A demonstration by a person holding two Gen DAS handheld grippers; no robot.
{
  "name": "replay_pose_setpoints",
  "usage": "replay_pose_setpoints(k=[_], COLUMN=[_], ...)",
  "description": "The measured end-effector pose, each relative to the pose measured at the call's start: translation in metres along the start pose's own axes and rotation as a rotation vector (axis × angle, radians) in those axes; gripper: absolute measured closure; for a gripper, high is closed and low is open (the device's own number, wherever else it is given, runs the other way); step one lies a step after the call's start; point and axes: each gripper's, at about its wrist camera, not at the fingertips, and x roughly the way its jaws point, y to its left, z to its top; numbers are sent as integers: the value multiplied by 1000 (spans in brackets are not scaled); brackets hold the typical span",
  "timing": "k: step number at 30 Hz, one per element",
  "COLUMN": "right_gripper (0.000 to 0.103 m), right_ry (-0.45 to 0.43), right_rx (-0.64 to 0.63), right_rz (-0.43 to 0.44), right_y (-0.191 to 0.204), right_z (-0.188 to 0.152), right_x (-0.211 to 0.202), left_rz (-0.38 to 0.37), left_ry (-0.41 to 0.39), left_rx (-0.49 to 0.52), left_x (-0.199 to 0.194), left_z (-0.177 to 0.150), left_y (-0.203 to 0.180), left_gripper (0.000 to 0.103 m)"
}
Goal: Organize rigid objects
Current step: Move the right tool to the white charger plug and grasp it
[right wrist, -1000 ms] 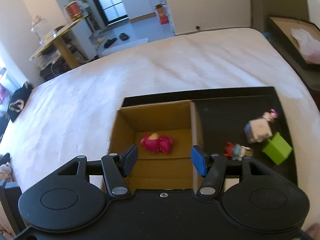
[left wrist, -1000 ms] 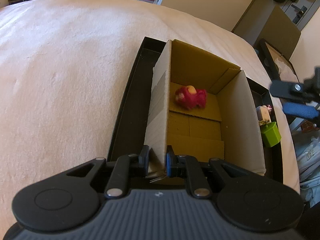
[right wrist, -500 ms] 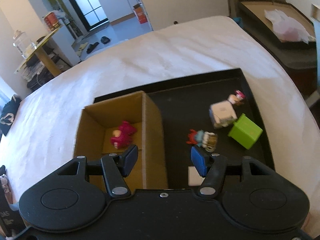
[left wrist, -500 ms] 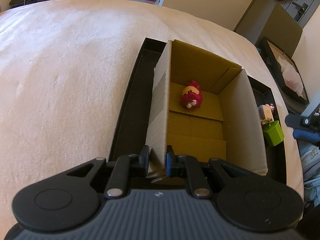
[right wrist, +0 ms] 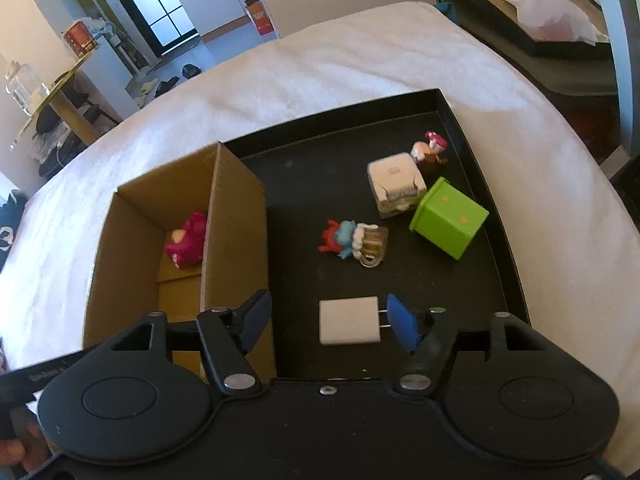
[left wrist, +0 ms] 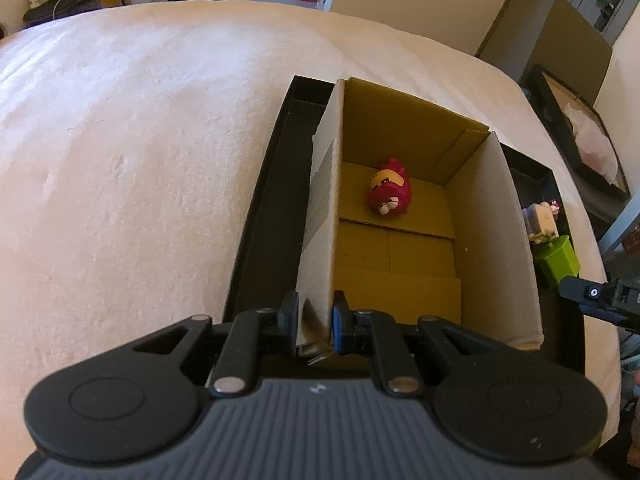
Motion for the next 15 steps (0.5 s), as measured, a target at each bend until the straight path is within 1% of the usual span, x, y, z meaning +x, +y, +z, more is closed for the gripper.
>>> replay_pose_setpoints(k=[4, 6, 8, 9, 11, 15], right_gripper=[37, 36, 34, 34, 30, 30], right_ry=[11, 16, 26, 30, 33, 42], right_rx=[2, 3, 2, 1, -2, -35], right_rz=[0, 6, 0, -1, 2, -3], right_y=[-9, -12, -15, -16, -17, -14], right_z=[-7, -10, -13, -14, -16, -19], right_x=[11, 16, 22, 24, 30, 41], left_rz=[27, 38, 52, 57, 60, 80], left_ry=[-1, -3, -9, -16, -28, -26], left_rx=[6, 4, 3, 3, 1, -1], left_x=[-2, -3, -5, -6, -7, -8], left_z=[-1, 0, 0, 0, 1, 0], left_y=[-4, -5, -6, -7, -8, -11], left_gripper=[85, 80, 64, 61, 52, 46])
